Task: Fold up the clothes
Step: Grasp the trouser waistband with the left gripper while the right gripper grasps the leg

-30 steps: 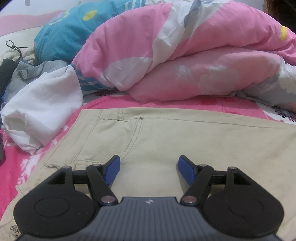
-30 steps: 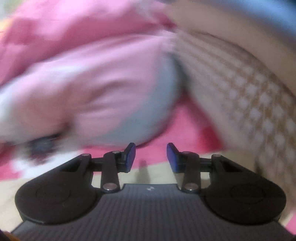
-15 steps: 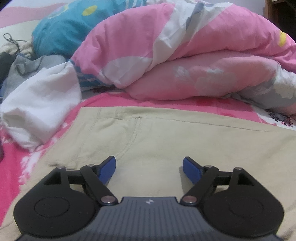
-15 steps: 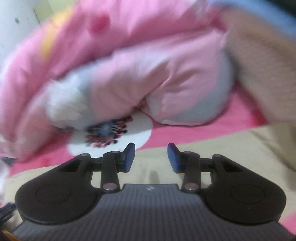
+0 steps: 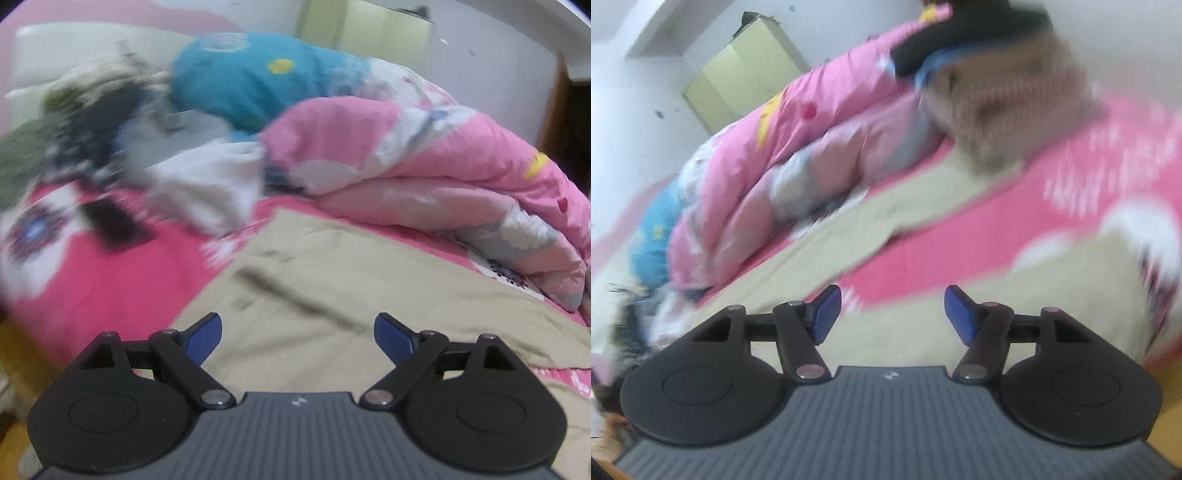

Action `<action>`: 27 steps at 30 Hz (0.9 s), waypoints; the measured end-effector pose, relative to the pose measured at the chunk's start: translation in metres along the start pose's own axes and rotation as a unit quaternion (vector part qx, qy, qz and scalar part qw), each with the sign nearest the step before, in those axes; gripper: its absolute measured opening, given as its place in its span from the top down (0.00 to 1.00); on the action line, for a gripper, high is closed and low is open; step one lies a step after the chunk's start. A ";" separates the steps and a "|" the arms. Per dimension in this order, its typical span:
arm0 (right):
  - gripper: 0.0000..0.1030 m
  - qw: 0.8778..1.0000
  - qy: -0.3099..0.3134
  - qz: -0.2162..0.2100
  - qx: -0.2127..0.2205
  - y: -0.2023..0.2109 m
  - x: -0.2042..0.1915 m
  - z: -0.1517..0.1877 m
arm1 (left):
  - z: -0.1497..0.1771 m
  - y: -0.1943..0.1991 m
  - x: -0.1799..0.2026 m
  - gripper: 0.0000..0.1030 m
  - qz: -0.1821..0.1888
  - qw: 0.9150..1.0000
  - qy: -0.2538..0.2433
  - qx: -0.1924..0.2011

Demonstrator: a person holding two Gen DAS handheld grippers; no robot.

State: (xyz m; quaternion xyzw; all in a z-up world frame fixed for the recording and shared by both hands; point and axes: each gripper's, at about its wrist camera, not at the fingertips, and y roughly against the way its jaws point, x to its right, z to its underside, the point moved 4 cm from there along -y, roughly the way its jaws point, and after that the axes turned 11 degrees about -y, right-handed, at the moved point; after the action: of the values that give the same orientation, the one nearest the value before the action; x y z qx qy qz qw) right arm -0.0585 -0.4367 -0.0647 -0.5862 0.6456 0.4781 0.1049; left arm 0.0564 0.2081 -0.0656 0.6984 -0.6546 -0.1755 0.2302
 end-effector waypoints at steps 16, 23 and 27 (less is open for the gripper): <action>0.22 0.924 -0.354 -0.147 -0.005 0.001 0.157 0.140 | 0.124 0.019 -0.080 0.12 0.098 0.958 0.267 -0.023; 0.22 0.903 -0.399 -0.160 -0.012 -0.034 0.158 0.159 | 0.125 -0.016 -0.062 0.16 0.163 0.933 0.320 -0.029; 0.21 0.915 -0.367 -0.165 -0.017 -0.042 0.140 0.156 | 0.123 -0.021 -0.063 0.33 0.163 0.928 0.333 -0.033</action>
State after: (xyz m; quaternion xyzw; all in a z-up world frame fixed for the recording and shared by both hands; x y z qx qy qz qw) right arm -0.1296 -0.4074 -0.2646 -0.4693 0.4470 0.6468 0.4019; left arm 0.0013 0.2605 -0.1836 0.5926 -0.6391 0.0854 0.4828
